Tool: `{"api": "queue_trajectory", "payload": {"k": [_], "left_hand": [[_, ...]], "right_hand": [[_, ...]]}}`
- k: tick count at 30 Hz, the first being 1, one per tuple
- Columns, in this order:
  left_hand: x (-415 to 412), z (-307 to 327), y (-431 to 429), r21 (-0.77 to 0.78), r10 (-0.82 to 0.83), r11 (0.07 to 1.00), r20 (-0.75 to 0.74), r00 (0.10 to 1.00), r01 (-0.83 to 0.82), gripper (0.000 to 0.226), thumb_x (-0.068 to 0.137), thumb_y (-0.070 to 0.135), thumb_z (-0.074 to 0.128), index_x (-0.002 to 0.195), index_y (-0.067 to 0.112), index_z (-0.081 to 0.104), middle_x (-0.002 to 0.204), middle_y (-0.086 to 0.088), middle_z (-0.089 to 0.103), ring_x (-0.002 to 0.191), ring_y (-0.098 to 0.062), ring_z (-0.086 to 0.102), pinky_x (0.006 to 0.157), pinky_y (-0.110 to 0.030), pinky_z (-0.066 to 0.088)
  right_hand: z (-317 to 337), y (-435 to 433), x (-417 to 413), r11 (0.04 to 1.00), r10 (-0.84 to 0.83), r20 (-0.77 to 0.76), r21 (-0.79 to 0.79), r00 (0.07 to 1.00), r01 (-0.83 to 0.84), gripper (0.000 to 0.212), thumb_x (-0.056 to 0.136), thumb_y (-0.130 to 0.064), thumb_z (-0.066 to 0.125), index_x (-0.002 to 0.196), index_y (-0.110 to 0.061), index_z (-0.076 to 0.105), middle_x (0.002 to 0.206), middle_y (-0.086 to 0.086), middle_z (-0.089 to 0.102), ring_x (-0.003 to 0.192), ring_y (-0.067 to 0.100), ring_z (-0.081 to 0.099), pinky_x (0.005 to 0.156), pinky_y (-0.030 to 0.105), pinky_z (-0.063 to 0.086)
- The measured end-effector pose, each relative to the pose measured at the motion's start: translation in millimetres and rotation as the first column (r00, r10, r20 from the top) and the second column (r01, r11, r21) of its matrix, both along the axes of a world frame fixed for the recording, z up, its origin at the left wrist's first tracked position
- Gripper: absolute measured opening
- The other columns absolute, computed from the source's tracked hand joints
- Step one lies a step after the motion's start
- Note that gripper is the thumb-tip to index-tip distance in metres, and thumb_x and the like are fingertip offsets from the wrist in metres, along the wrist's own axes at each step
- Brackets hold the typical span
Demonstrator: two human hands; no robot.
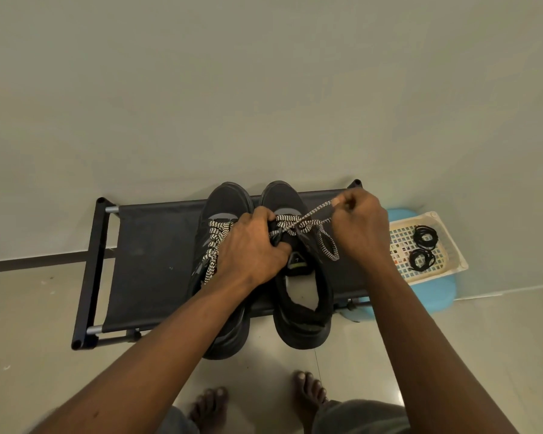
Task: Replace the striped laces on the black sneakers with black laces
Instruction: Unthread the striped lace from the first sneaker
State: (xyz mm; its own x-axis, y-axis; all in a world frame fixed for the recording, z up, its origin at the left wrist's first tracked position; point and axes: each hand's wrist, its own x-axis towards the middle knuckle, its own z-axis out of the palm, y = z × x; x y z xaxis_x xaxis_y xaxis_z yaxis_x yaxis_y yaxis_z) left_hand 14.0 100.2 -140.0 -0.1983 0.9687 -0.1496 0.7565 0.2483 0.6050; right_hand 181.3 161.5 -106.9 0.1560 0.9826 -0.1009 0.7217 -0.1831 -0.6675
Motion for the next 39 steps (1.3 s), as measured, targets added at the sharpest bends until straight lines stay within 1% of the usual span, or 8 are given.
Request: {"api": "queue_trajectory", "payload": {"k": [3, 7, 10, 12, 18, 28, 33, 39], "left_hand": [[-0.7, 0.2, -0.4, -0.004, -0.004, 1.000, 0.005, 1.000, 0.004, 0.062, 0.084, 0.038, 0.075, 0.139, 0.024, 0.052, 0.124, -0.002, 0.061, 0.108, -0.022, 0.061, 0.091, -0.039, 0.054], [-1.1, -0.7, -0.2, -0.007, -0.013, 1.000, 0.014, 1.000, 0.013, 0.061, 0.083, 0.037, 0.075, 0.138, 0.024, 0.051, 0.124, -0.002, 0.062, 0.110, -0.022, 0.060, 0.093, -0.040, 0.053], [-1.3, -2.1, 1.0, -0.006, -0.015, 1.000, 0.019, 1.000, 0.015, 0.060, 0.083, 0.037, 0.075, 0.137, 0.024, 0.052, 0.123, -0.002, 0.062, 0.109, -0.022, 0.060, 0.091, -0.038, 0.052], [-1.6, -3.5, 1.9, -0.002, -0.021, 1.000, 0.008, 1.000, 0.021, 0.059, 0.083, 0.038, 0.075, 0.135, 0.024, 0.052, 0.121, -0.002, 0.062, 0.108, -0.023, 0.061, 0.088, -0.037, 0.052], [-2.3, -4.6, 1.5, 0.003, -0.024, 1.000, 0.010, 1.000, 0.024, 0.055, 0.082, 0.040, 0.076, 0.130, 0.024, 0.053, 0.116, -0.002, 0.063, 0.105, -0.023, 0.061, 0.089, -0.041, 0.054], [-1.4, -3.0, 1.1, 0.008, -0.017, 1.000, 0.000, 1.000, 0.017, 0.053, 0.082, 0.036, 0.076, 0.127, 0.023, 0.054, 0.109, 0.000, 0.064, 0.096, -0.021, 0.062, 0.085, -0.039, 0.054], [-1.9, -2.3, 1.0, 0.000, -0.021, 1.000, 0.011, 1.000, 0.021, 0.055, 0.082, 0.035, 0.076, 0.130, 0.023, 0.053, 0.112, 0.000, 0.065, 0.098, -0.021, 0.063, 0.087, -0.039, 0.055], [-3.5, -1.1, -0.2, -0.001, -0.017, 1.000, 0.024, 1.000, 0.017, 0.053, 0.082, 0.032, 0.076, 0.128, 0.021, 0.053, 0.110, 0.000, 0.064, 0.096, -0.021, 0.063, 0.086, -0.040, 0.055]], "right_hand": [[0.3, 8.3, 5.7, 0.969, -0.245, -0.387, -0.069, 0.889, 0.237, 0.013, 0.099, -0.014, 0.054, 0.094, -0.020, 0.065, 0.080, -0.005, 0.068, 0.072, 0.012, 0.061, 0.060, 0.025, 0.044], [5.6, 8.8, -2.5, 0.926, -0.375, -0.805, -0.303, 0.460, 0.225, 0.013, 0.103, -0.005, 0.045, 0.105, -0.012, 0.056, 0.083, 0.001, 0.076, 0.069, 0.015, 0.072, 0.046, 0.021, 0.045], [6.9, 3.3, -11.2, 0.985, -0.162, -0.683, -0.155, 0.712, 0.075, 0.016, 0.101, -0.006, 0.047, 0.095, -0.017, 0.058, 0.069, -0.005, 0.060, 0.060, 0.012, 0.059, 0.046, 0.021, 0.041], [6.4, -1.6, -14.9, 0.989, 0.134, -0.370, -0.006, 0.919, -0.147, 0.012, 0.097, -0.016, 0.058, 0.091, -0.022, 0.067, 0.074, -0.011, 0.063, 0.065, 0.004, 0.057, 0.055, 0.014, 0.043], [-5.6, -16.0, -20.3, 0.852, 0.521, 0.185, -0.164, 0.833, -0.496, 0.018, 0.090, -0.027, 0.073, 0.107, -0.026, 0.074, 0.098, -0.002, 0.070, 0.083, 0.016, 0.063, 0.070, 0.022, 0.043], [2.1, -2.8, -9.9, 0.983, 0.033, -0.255, -0.164, 0.966, -0.077, 0.018, 0.082, -0.021, 0.065, 0.068, -0.013, 0.074, 0.068, 0.005, 0.070, 0.072, 0.025, 0.066, 0.074, 0.045, 0.057], [6.1, 11.2, -3.0, 0.910, -0.405, -0.640, -0.353, 0.654, 0.218, 0.017, 0.093, -0.013, 0.050, 0.078, -0.015, 0.057, 0.053, -0.005, 0.051, 0.061, 0.014, 0.051, 0.067, 0.036, 0.052], [17.9, 14.4, 15.6, 0.822, -0.537, -0.803, -0.430, 0.257, 0.373, 0.024, 0.093, -0.022, 0.036, 0.069, -0.020, 0.044, 0.054, -0.004, 0.041, 0.056, 0.017, 0.050, 0.071, 0.034, 0.056]]}}
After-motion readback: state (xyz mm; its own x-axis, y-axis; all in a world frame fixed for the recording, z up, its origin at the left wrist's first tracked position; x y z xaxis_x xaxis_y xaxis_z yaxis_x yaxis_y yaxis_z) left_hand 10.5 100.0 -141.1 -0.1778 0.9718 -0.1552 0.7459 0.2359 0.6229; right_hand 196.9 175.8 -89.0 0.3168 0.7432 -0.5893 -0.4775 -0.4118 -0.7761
